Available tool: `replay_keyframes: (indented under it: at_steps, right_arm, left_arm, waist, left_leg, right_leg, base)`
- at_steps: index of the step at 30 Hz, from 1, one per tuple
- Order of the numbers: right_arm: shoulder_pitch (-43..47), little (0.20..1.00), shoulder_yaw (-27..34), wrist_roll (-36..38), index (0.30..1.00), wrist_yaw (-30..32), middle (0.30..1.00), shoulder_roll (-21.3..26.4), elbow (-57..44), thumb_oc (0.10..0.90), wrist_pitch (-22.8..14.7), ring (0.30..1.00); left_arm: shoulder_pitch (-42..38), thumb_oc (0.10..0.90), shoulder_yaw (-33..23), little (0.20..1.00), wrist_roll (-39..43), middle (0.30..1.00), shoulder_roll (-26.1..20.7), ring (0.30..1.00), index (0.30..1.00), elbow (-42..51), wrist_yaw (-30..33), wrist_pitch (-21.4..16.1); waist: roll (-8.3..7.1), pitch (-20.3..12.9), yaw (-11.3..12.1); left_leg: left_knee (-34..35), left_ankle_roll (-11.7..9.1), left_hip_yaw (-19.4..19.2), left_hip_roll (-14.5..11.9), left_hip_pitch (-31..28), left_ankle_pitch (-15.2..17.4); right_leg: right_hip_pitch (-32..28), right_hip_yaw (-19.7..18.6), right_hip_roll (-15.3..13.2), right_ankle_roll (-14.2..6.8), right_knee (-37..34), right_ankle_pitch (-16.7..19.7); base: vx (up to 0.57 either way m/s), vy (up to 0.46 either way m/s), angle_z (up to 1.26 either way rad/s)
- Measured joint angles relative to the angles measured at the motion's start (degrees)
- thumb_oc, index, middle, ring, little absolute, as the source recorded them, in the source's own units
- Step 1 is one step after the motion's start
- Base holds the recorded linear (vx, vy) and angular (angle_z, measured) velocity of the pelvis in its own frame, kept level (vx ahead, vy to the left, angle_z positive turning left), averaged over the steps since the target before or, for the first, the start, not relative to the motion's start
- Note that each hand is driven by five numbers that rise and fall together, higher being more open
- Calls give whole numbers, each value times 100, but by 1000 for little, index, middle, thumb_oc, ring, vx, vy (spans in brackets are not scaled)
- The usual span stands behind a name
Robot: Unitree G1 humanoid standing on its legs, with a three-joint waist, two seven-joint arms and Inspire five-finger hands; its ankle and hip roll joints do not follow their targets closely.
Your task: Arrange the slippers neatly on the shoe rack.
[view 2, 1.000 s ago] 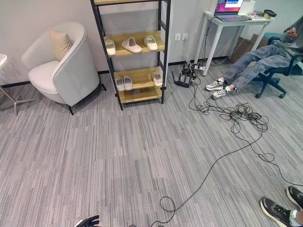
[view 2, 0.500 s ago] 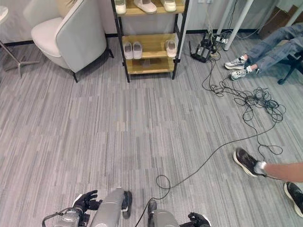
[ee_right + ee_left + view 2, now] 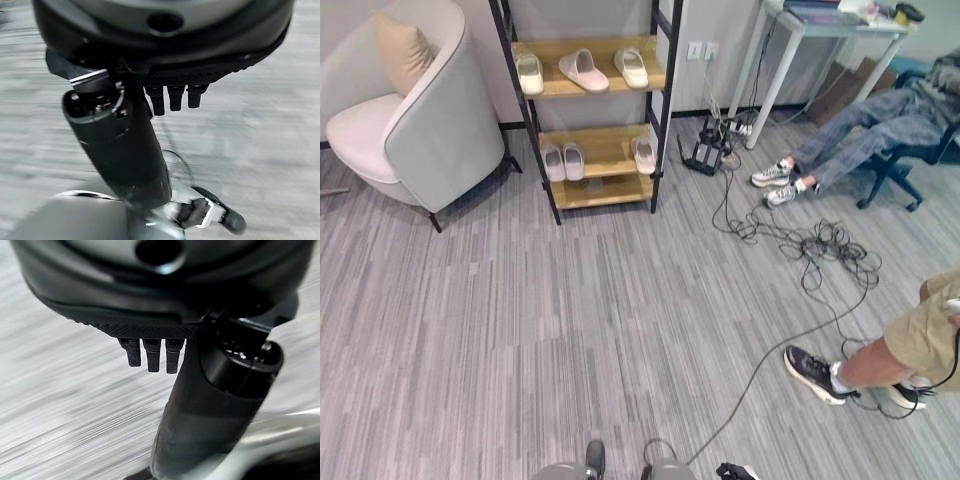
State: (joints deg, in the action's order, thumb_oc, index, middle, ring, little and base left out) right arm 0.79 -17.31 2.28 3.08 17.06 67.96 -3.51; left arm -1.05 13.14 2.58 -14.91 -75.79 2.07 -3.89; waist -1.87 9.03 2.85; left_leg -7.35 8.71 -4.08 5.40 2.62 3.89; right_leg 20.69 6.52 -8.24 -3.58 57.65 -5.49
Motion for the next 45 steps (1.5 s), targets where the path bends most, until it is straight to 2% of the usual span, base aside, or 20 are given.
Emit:
replay_keyframes:
  at_steps: [2, 4, 6, 10, 11, 13, 17, 20, 22, 25, 27, 28, 30, 31, 32, 34, 36, 37, 40, 45]
  right_arm:
    - [6, 900, 3, -52, 900, 23, 900, 242, -252, 800, -36, 900]
    - [33, 900, -7, -48, 900, -31, 900, 336, -314, 800, -34, 900]
    - [11, 900, 4, -36, 900, -63, 900, 120, -229, 800, -84, 900]
    - [-122, 900, 82, -38, 900, -131, 900, -69, 118, 800, -39, 900]
    - [-172, 900, 143, -38, 900, -143, 900, -86, 218, 800, -25, 900]
    - [-251, 900, 345, -34, 900, -161, 900, -98, 527, 800, -13, 900]
    - [-196, 900, 355, 6, 900, -131, 900, -48, 526, 800, -25, 900]
    - [-78, 900, 261, 19, 900, -96, 900, -54, 309, 800, -59, 900]
    - [114, 900, 229, 55, 900, -50, 900, -27, 132, 800, -71, 900]
    - [350, 900, 228, 95, 900, 18, 900, 163, 17, 800, -133, 900]
    - [321, 900, 213, 120, 900, 49, 900, 231, -5, 800, -87, 900]
    - [350, 900, 54, 85, 900, 58, 900, 299, 43, 800, -30, 900]
    - [277, 900, 15, 41, 900, 57, 900, 326, 95, 800, -56, 900]
    - [276, 900, 7, 1, 900, 63, 900, 223, 118, 800, -55, 900]
    - [373, 900, 5, -2, 900, 12, 900, 106, 174, 800, -98, 900]
    - [402, 900, 2, -1, 900, 17, 900, -19, 153, 800, -179, 900]
    - [391, 900, 7, -1, 900, 17, 900, -97, 154, 800, -229, 900]
    - [443, 900, 7, -11, 900, -4, 900, -152, 186, 800, -193, 900]
    - [408, 900, 19, -6, 900, 52, 900, -148, 136, 800, -163, 900]
    - [466, 900, 23, -161, 900, 67, 900, -138, -10, 800, -154, 900]
  left_arm:
    - [-320, 800, -141, 900, 236, 900, 75, 900, 900, 74, 38, -37]
    - [-559, 800, -141, 900, 403, 900, 87, 900, 900, 322, 111, -134]
    - [-707, 800, 144, 900, 358, 900, 27, 900, 900, 464, 139, -343]
    - [-495, 800, 294, 900, 115, 900, 225, 900, 900, 373, 95, -356]
    - [-400, 800, 299, 900, 94, 900, 310, 900, 900, 354, 94, -346]
    - [-384, 800, 184, 900, 44, 900, 436, 900, 900, 137, 2, -286]
    - [-428, 800, -172, 900, -48, 900, 361, 900, 900, 132, 8, -345]
    - [-571, 800, -199, 900, -55, 900, 228, 900, 900, 475, 15, -463]
    - [-782, 800, -152, 900, -63, 900, 187, 900, 900, 589, 9, -516]
    - [-862, 800, -146, 900, -59, 900, 269, 900, 900, 646, -27, -529]
    - [-897, 800, 37, 900, -76, 900, 280, 900, 900, 654, -27, -530]
    - [-843, 800, 1, 900, -48, 900, 352, 900, 900, 481, -23, -521]
    - [-706, 800, -177, 900, 89, 900, 497, 900, 900, 606, 13, -548]
    - [-726, 800, -204, 900, 68, 900, 419, 900, 900, 575, 12, -552]
    - [-729, 800, -195, 900, -90, 900, 274, 900, 900, 439, 42, -518]
    - [-691, 800, -149, 900, -275, 900, 149, 900, 900, 163, 104, -450]
    - [-711, 800, -188, 900, -305, 900, 66, 900, 900, 71, 123, -369]
    - [-613, 800, -160, 900, -286, 900, 48, 900, 900, 12, 168, -228]
    - [-594, 800, -132, 900, -270, 900, 33, 900, 900, 21, 236, -203]
    - [-535, 800, 138, 900, -276, 900, -24, 900, 900, 228, 364, -183]
  waist:
    - [356, 115, -117]
    - [469, 161, -172]
    - [329, 222, -344]
    - [48, 180, -437]
    - [54, 201, -443]
    - [326, 180, -434]
    - [228, 240, -372]
    - [26, 335, -281]
    - [-158, 408, -225]
    - [32, 519, -262]
    - [91, 521, -240]
    - [266, 502, -88]
    - [408, 449, 159]
    - [210, 416, 233]
    - [19, 379, 217]
    - [-4, 325, 178]
    - [-55, 297, 135]
    - [-65, 287, 197]
    - [26, 300, 116]
    - [10, 293, 125]
  left_leg:
    - [209, -13, 445, -80, -395, 150]
    - [346, -271, 561, -98, -755, 280]
    - [397, -649, 690, -129, -1247, 504]
    - [546, -1041, 601, -38, -1919, 754]
    - [425, -1076, 620, -59, -2018, 833]
    - [-340, -1238, 741, -327, -1962, 799]
    - [-3482, -1314, 562, -565, -141, 550]
    - [-4127, -1137, 427, -895, 957, 428]
    - [-3762, -1185, 365, -995, 1683, 387]
    - [-2738, -1182, 388, -962, 2008, 182]
    - [-854, -1234, 460, -718, 1753, -58]
    - [708, -1306, 915, -497, 1463, -593]
    - [502, -1225, 1004, -517, 1416, -926]
    - [315, -1159, 842, -390, 1381, -949]
    - [257, -986, 732, -221, 1139, -993]
    - [351, -541, 682, -193, 782, -1062]
    - [404, -422, 628, -161, 631, -985]
    - [546, -208, 442, -82, 350, -973]
    - [673, -139, 504, -37, 35, -829]
    - [742, -191, 380, -10, -328, -640]
  right_leg:
    - [84, 193, 75, 151, -740, -281]
    - [343, 151, 244, 190, -1600, -390]
    - [421, 70, 553, 219, -3441, -169]
    - [420, 500, 378, 437, -4367, 221]
    - [256, 472, 428, 588, -4317, 734]
    - [-94, 337, 742, 796, -4279, 894]
    - [-1130, 182, 866, 969, -4937, 663]
    - [-1578, 181, 797, 1113, -5119, 560]
    - [-2010, 396, 606, 1054, -5422, 310]
    - [-2435, 385, 592, 758, -5643, 146]
    - [-2657, 424, 514, 622, -5803, 83]
    - [-3013, 299, 518, 435, -6034, -54]
    - [-3242, 55, 582, 151, -5963, -308]
    - [-3314, -39, 410, 104, -5833, -411]
    - [-3268, -175, 177, 31, -5335, -501]
    - [-2881, -366, 166, -200, -4267, -743]
    - [-2566, -449, 213, -343, -3650, -717]
    - [-1816, -27, -71, -555, -2127, -568]
    - [-1545, 296, -172, -427, -2097, -675]
    - [-1129, 458, -184, -309, -3488, -522]
  base:
    - [453, -71, 52]
    - [482, -173, 65]
    - [591, -268, 74]
    - [356, -200, 40]
    - [390, -250, 44]
    - [336, -265, 20]
    - [196, -331, -2]
    - [158, -165, -13]
    - [208, -63, -11]
    - [410, 68, -10]
    - [468, 70, -2]
    - [362, 98, -45]
    - [345, 153, -55]
    - [285, 168, -56]
    - [252, 173, -58]
    - [192, 195, -56]
    - [138, 153, -33]
    - [151, 96, -28]
    - [143, 10, 2]
    - [136, -88, 2]
